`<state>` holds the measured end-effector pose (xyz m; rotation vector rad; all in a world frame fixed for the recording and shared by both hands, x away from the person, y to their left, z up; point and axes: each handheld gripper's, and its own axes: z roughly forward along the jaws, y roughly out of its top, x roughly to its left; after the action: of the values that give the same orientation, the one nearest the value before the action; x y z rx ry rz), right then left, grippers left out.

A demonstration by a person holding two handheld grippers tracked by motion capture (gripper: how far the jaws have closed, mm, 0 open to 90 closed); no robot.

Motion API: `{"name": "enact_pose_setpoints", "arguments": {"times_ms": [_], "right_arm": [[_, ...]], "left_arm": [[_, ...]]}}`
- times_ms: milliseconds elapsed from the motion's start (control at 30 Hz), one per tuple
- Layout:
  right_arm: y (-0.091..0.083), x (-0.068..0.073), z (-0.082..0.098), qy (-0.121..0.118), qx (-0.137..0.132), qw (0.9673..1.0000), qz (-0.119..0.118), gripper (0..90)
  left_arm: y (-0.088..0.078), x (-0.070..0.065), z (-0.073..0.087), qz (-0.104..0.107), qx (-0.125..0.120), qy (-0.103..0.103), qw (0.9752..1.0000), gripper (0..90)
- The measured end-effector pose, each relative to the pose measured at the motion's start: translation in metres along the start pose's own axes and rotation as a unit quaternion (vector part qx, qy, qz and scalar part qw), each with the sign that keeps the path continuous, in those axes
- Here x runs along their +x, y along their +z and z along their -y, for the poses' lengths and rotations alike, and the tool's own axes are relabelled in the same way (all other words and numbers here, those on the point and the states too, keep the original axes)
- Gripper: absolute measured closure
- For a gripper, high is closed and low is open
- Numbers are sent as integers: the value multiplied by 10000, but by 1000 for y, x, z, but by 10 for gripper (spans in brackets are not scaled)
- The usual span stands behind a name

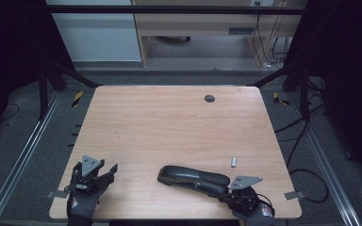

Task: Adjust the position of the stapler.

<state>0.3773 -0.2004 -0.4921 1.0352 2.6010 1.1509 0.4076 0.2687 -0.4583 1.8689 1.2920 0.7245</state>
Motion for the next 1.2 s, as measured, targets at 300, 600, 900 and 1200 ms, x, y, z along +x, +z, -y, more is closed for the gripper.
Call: {"name": "enact_pose_setpoints", "arguments": {"times_ms": [300, 600, 900, 1200], "right_arm": [[-1, -1, 0, -21, -9, 9998, 172, 900], [-1, -5, 0, 16, -30, 9993, 377, 900], [-1, -13, -2, 104, -100, 9981, 594, 900], [2, -19, -5, 173, -193, 9966, 780, 900]], "left_arm": [[1, -1, 0, -12, 27, 56, 10000, 447], [1, -2, 0, -4, 30, 95, 10000, 444], [2, -4, 0, 21, 40, 108, 9999, 452], [1, -7, -1, 146, -3, 155, 9998, 563]]}}
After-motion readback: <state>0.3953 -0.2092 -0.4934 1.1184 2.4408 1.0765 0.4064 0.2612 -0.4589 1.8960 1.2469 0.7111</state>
